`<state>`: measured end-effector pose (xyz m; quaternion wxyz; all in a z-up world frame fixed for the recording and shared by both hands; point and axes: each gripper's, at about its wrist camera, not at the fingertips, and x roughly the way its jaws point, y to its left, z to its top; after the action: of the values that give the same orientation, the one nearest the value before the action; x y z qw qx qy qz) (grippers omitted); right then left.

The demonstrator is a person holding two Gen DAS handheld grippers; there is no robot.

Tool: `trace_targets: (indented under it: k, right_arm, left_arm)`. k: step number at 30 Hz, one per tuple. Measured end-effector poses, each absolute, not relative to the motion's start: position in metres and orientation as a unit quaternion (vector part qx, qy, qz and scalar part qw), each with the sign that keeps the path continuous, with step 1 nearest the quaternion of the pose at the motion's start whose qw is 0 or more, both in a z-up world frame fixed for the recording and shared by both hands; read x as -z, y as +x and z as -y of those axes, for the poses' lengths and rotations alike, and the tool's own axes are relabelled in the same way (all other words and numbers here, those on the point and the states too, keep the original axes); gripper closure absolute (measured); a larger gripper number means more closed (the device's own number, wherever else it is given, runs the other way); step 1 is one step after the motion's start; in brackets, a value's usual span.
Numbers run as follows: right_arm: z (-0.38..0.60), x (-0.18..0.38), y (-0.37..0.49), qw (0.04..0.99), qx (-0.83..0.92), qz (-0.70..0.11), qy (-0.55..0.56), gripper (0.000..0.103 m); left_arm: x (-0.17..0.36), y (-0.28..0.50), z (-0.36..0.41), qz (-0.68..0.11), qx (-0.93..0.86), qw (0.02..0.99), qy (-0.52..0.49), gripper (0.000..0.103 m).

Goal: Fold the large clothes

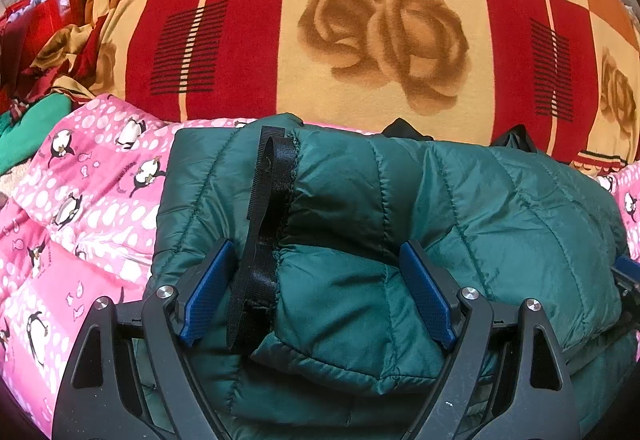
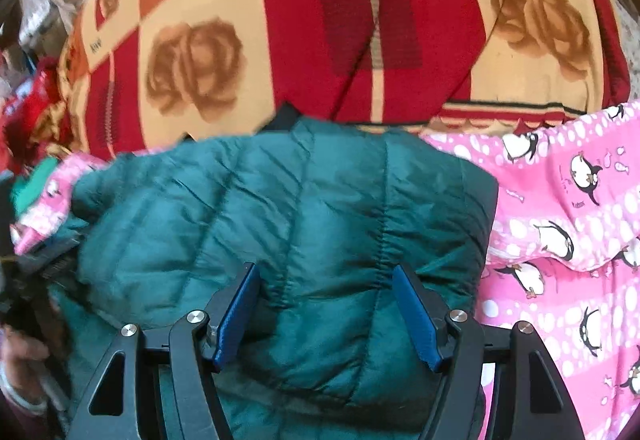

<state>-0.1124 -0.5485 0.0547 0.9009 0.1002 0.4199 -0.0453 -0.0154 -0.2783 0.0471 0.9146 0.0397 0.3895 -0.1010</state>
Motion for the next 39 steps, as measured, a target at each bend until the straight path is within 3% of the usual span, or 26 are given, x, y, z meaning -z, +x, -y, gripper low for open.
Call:
trace_targets:
  k: [20,39]
  right_arm:
    - [0.558,-0.086,-0.179,0.897,0.049,-0.423,0.121,0.036]
    - [0.544,-0.064,-0.323,0.867,0.013,-0.473,0.155,0.032]
  left_arm:
    - [-0.085,-0.062,0.243,-0.386,0.093,0.916,0.051,0.018]
    - [-0.070,-0.180,0.131,-0.477,0.136,0.868,0.032,0.018]
